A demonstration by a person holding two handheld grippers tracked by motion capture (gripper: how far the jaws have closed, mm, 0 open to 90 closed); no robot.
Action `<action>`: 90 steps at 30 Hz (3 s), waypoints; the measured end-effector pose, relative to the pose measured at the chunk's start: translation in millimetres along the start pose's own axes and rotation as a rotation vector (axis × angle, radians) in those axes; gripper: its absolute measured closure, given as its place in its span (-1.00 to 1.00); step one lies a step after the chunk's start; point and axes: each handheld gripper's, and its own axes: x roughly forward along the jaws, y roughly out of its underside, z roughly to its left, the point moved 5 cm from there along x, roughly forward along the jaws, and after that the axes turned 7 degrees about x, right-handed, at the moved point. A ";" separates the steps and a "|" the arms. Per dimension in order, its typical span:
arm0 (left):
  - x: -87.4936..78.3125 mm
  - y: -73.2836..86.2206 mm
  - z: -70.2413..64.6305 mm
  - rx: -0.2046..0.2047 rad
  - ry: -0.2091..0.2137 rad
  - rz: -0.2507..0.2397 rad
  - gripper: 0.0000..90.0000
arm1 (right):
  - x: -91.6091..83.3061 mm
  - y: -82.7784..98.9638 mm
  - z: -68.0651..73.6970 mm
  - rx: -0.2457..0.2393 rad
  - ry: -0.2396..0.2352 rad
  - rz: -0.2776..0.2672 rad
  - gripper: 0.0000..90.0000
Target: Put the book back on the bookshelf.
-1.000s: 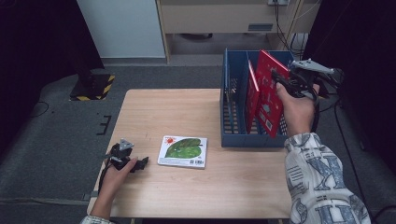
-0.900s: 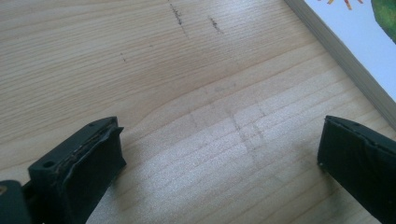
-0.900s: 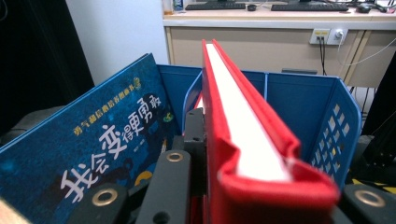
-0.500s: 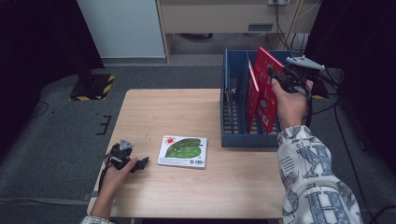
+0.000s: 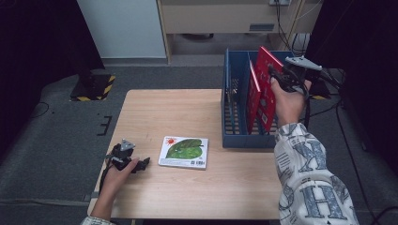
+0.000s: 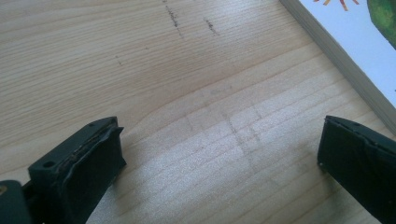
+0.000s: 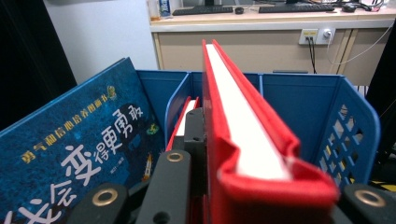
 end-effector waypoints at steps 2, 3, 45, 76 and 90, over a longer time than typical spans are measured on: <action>0.1 -0.1 -0.1 0.000 0.000 0.000 -1.00 | 3.4 1.9 0.7 -0.002 0.003 0.002 0.76; 0.1 -0.1 -0.1 0.001 0.001 0.001 -1.00 | 4.5 2.5 0.7 -0.002 0.003 0.002 0.76; 0.9 -1.3 -2.7 0.012 0.014 -0.003 -1.00 | 36.1 39.0 -8.4 0.001 0.027 0.048 0.76; 1.2 -1.7 -4.8 0.021 0.024 -0.005 -1.00 | 47.7 51.6 -14.6 0.015 0.035 0.068 0.76; 1.2 -1.9 -5.6 0.024 0.026 -0.003 -1.00 | 53.0 54.6 -15.5 0.018 0.038 0.070 0.75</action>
